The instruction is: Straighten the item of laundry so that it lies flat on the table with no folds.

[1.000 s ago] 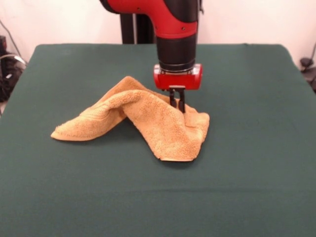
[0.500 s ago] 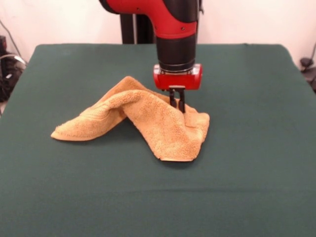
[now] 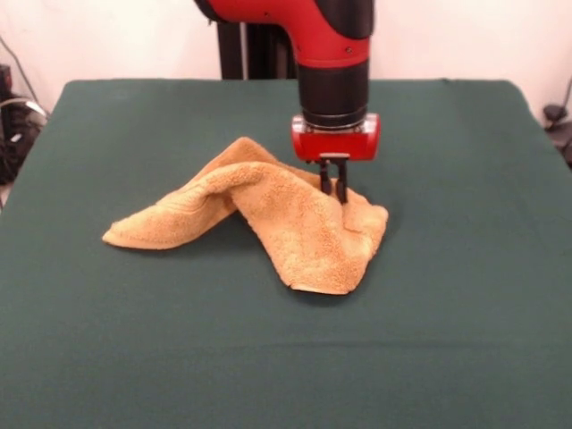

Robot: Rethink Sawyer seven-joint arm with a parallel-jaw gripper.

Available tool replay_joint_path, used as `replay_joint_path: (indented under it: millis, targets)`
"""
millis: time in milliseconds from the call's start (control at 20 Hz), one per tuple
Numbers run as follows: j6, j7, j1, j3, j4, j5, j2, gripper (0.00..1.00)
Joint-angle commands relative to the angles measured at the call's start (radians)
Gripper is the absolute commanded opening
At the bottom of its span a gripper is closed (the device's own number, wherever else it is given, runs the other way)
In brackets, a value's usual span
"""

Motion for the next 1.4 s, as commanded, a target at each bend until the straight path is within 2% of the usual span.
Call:
replay_joint_path:
  millis: [50,450,800,1100,1400]
  targets:
    - [0.084,0.235,0.135,0.088,0.029,0.071,0.053,0.0]
    - [0.107,0.244,0.173,0.065,0.045,0.103,0.014,0.0]
    - [0.111,0.224,0.133,0.086,0.048,0.105,0.016,0.0]
    - [0.16,0.219,0.088,0.108,0.057,0.113,-0.036,0.0]
    - [0.224,0.232,0.136,0.079,0.021,0.14,-0.062,0.0]
